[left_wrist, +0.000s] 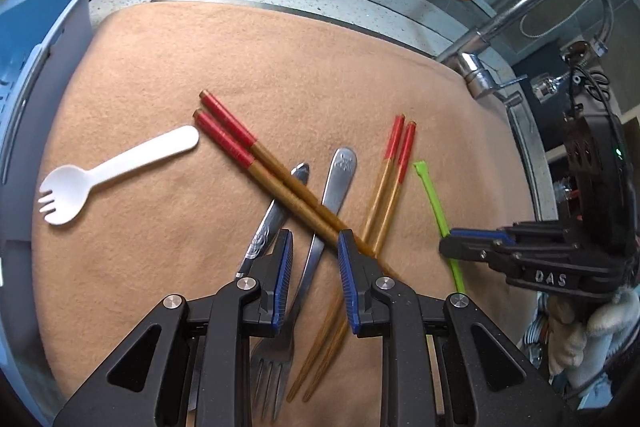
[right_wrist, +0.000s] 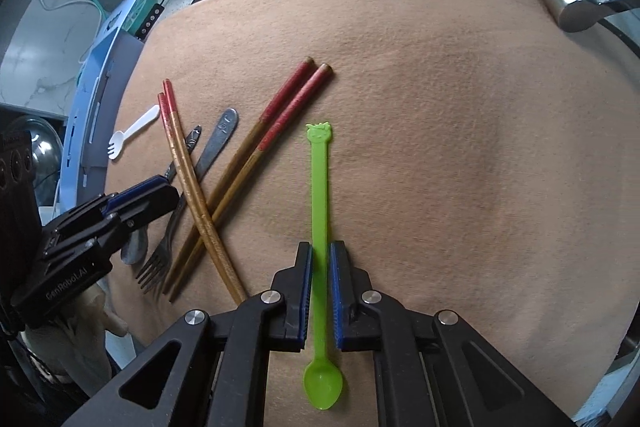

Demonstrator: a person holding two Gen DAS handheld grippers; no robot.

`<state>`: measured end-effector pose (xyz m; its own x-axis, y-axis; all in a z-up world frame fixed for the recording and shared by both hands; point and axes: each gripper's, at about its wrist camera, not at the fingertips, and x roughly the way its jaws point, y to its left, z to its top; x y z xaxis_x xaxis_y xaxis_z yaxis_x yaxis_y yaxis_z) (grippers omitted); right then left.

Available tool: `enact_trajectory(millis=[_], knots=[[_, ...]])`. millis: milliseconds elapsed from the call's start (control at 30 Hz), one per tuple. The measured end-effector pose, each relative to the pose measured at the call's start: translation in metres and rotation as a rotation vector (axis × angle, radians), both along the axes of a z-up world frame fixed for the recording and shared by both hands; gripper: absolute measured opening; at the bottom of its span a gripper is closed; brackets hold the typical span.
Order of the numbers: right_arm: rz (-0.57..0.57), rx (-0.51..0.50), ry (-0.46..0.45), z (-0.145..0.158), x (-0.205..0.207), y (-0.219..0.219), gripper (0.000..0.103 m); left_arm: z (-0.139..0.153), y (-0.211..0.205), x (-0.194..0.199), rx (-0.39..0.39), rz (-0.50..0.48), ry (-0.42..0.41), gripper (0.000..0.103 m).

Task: Organize utensils
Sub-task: 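Grasp the green plastic spoon with the right gripper and lift it, then grasp a wooden chopstick with the left gripper while the right holds the green spoon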

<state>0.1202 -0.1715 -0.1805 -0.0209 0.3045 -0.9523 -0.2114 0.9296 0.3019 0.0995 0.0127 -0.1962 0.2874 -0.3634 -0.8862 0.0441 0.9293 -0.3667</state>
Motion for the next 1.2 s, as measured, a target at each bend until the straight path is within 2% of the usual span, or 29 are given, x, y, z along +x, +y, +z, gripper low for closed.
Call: enact_trajectory(millis=[367, 467, 567, 800, 967, 1133, 1200], knots=[[0.01, 0.014, -0.009, 0.0, 0.0, -0.002, 0.008, -0.002, -0.01, 0.003, 0.095, -0.02, -0.04, 0.019], [0.013, 0.015, -0.008, 0.0, 0.0, -0.002, 0.008, -0.004, -0.008, 0.006, 0.084, -0.005, -0.018, 0.019], [0.022, 0.013, -0.011, -0.001, 0.002, 0.001, 0.008, -0.004, -0.014, 0.008, 0.109, -0.02, -0.033, 0.019], [0.019, 0.046, -0.009, -0.003, 0.003, -0.002, 0.007, -0.003, -0.001, -0.01, 0.112, 0.001, -0.03, 0.007], [-0.004, 0.092, -0.001, -0.004, 0.004, -0.006, 0.006, -0.008, 0.008, -0.016, 0.065, 0.035, -0.013, 0.006], [-0.045, 0.146, 0.001, -0.007, 0.005, -0.007, 0.006, -0.007, 0.004, -0.011, 0.08, 0.046, -0.031, 0.006], [-0.078, 0.175, 0.004, -0.007, 0.004, -0.012, 0.006, -0.006, 0.005, -0.013, 0.06, 0.047, -0.036, 0.006]])
